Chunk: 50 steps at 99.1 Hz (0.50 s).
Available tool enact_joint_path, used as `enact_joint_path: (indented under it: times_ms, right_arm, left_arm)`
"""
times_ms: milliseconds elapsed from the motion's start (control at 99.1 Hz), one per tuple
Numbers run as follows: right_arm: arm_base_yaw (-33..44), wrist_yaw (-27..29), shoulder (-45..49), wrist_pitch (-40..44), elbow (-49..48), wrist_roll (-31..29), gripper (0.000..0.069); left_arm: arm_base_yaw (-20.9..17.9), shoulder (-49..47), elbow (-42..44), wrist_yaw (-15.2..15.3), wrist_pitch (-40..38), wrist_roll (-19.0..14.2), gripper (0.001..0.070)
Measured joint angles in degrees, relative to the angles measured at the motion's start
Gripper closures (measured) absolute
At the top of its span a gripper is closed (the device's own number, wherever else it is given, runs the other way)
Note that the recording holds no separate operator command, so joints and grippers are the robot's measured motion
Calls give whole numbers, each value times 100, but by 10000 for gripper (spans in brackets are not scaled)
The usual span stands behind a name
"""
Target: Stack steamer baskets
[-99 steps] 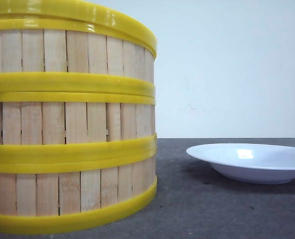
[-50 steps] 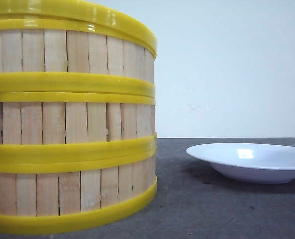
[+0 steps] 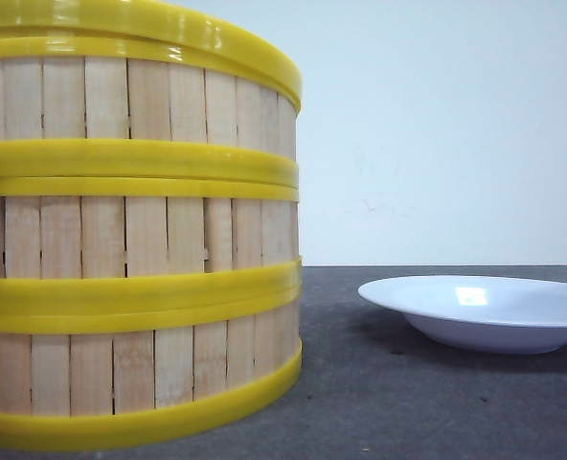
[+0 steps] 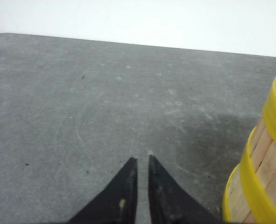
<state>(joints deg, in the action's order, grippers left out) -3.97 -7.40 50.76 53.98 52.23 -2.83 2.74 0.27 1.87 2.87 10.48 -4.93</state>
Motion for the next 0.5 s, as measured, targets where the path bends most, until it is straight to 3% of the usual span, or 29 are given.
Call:
enact_joint_path:
  times_ms: [131, 383, 504]
  right_arm:
    - [22, 146, -638, -1156, -708, 50, 682]
    - [28, 144, -2677, -4693, -3265, 116, 682]
    - [28, 173, -3679, -5298, -4323, 131, 682]
  left_arm:
    - [0, -2, 0, 2, 0, 0, 695]
    - [0, -2, 0, 0, 0, 0, 695]
    - [0, -2, 0, 0, 0, 2, 695]
